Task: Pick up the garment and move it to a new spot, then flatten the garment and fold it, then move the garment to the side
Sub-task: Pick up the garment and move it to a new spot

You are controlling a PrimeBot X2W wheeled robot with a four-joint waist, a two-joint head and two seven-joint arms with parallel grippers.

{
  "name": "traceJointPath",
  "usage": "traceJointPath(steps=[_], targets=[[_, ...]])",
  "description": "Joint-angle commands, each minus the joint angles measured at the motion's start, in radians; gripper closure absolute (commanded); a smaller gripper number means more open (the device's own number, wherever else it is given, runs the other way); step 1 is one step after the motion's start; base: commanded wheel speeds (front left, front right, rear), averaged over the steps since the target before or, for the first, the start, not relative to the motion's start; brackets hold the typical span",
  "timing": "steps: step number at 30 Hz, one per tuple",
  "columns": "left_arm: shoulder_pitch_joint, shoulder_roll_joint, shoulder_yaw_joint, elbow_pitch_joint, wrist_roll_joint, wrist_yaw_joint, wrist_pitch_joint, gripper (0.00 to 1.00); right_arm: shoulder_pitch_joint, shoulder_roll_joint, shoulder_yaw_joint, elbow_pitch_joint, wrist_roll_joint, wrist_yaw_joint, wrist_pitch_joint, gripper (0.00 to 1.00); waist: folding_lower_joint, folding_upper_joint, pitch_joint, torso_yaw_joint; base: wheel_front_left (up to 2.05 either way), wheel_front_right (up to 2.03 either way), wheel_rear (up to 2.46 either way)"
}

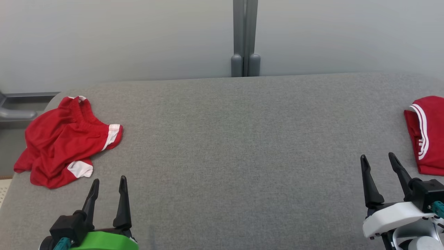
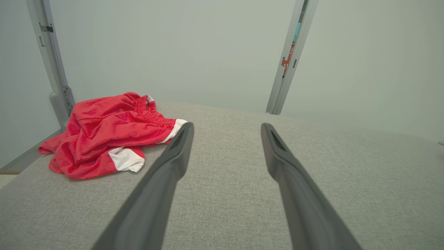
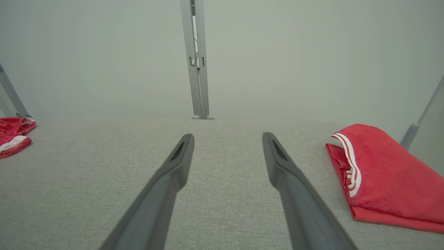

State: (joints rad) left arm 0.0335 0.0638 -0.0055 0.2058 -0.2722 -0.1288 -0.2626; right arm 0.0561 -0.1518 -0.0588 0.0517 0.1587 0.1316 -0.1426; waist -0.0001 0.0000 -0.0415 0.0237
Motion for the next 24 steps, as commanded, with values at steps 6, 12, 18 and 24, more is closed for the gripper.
traceJointPath(steps=[6,12,18,24], targets=[[-0.016,0.005,-0.004,-0.008,0.003,-0.001,-0.003,0.00,0.015,-0.011,0.009,0.006,0.011,-0.002,-0.001,0.00,0.0001,0.0000,0.002,0.095,0.00,0.00,0.00],[-0.001,0.011,-0.005,-0.004,0.010,-0.001,-0.003,0.00,0.000,0.002,0.034,0.022,0.023,-0.002,-0.013,0.00,0.0001,0.0000,0.003,0.202,0.00,0.00,0.00],[0.013,0.021,0.004,-0.011,0.012,-0.001,-0.003,0.00,-0.016,0.017,0.065,0.054,0.036,-0.002,-0.025,0.00,0.0001,0.0000,-0.001,0.307,0.00,0.00,0.00],[0.022,0.024,0.012,-0.021,0.019,-0.001,-0.003,0.00,-0.014,0.027,0.096,0.098,0.047,-0.002,-0.034,0.00,0.0001,0.0000,-0.006,0.407,0.00,0.00,0.00]])
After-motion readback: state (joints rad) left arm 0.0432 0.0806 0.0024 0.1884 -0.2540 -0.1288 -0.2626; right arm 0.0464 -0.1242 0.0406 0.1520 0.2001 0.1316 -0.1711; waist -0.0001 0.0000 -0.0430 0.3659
